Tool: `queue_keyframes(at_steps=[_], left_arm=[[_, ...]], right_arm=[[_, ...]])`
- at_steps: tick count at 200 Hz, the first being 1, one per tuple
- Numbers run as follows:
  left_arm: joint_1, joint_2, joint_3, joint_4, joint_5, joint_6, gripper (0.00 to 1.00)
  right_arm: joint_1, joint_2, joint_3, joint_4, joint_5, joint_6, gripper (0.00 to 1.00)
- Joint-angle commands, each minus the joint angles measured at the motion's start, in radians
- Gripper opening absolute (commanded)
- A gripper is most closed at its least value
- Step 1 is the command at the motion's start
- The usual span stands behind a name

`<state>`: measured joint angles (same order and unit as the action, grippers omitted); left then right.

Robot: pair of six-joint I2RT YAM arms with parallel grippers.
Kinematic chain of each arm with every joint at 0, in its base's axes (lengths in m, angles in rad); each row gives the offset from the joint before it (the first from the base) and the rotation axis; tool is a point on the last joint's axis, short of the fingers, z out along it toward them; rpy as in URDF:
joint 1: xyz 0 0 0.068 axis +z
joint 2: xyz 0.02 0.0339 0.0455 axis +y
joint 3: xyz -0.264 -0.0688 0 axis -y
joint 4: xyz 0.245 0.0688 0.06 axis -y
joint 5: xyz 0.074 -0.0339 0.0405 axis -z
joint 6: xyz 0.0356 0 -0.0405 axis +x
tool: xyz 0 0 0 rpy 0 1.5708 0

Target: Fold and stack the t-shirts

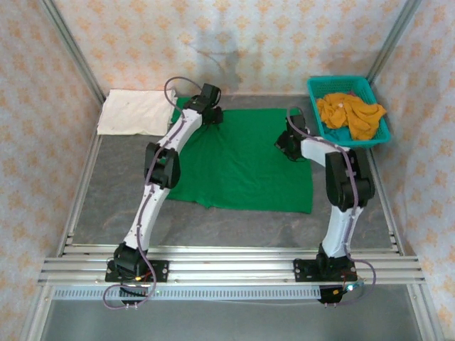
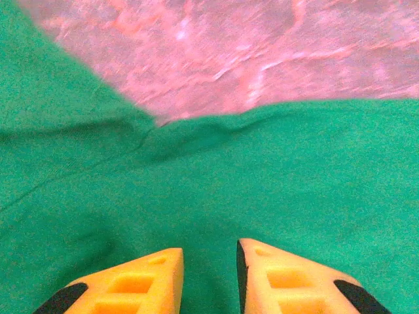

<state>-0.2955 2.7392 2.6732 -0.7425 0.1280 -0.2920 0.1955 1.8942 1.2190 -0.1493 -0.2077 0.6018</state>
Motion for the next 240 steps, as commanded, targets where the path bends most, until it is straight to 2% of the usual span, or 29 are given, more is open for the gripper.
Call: queue_keyframes(at_steps=[1,11,15,30,40,49,62,79,100,118,153,181,202,240], left_arm=[[0.004,-0.096,0.056,-0.158,-0.032,0.021,0.28],[0.005,-0.215,-0.073,-0.141,-0.060,0.007,0.28],[0.005,-0.276,-0.155,-0.114,-0.062,0.001,0.26],[0.002,-0.592,-0.604,0.121,-0.050,-0.030,0.26],[0.004,-0.807,-0.911,0.305,-0.058,-0.062,0.33],[0.004,-0.989,-1.129,0.398,-0.103,-0.087,0.41],[0.009,-1.168,-1.340,0.406,-0.166,-0.113,0.45],[0.034,-1.305,-1.488,0.284,-0.185,-0.136,0.48],[0.075,-1.379,-1.607,0.119,-0.198,-0.155,0.49],[0.113,-1.407,-1.705,0.079,-0.157,-0.169,0.51],[0.122,-1.395,-1.831,0.163,-0.068,-0.216,0.53],[0.122,-1.350,-1.862,0.163,-0.063,-0.230,0.54],[0.120,-1.335,-1.919,0.241,-0.020,-0.236,0.54],[0.118,-1.274,-1.960,0.314,-0.014,-0.237,0.52]], right_arm=[[0.006,-0.173,-0.025,-0.004,-0.025,-0.058,0.17],[0.022,-0.242,-0.042,-0.043,-0.016,-0.119,0.19],[0.030,-0.270,-0.048,-0.059,-0.006,-0.145,0.20],[0.066,-0.377,-0.098,-0.107,0.042,-0.236,0.24],[0.085,-0.437,-0.144,-0.122,0.080,-0.269,0.27],[0.096,-0.483,-0.192,-0.129,0.101,-0.286,0.28],[0.110,-0.548,-0.269,-0.124,0.119,-0.299,0.30],[0.118,-0.626,-0.376,-0.082,0.126,-0.291,0.31],[0.128,-0.679,-0.470,-0.028,0.137,-0.285,0.32],[0.141,-0.690,-0.498,0.003,0.134,-0.286,0.32],[0.162,-0.666,-0.493,0.040,0.123,-0.293,0.33],[0.164,-0.659,-0.483,0.043,0.134,-0.290,0.34],[0.165,-0.662,-0.487,0.049,0.146,-0.289,0.34],[0.165,-0.649,-0.493,0.070,0.136,-0.270,0.35]])
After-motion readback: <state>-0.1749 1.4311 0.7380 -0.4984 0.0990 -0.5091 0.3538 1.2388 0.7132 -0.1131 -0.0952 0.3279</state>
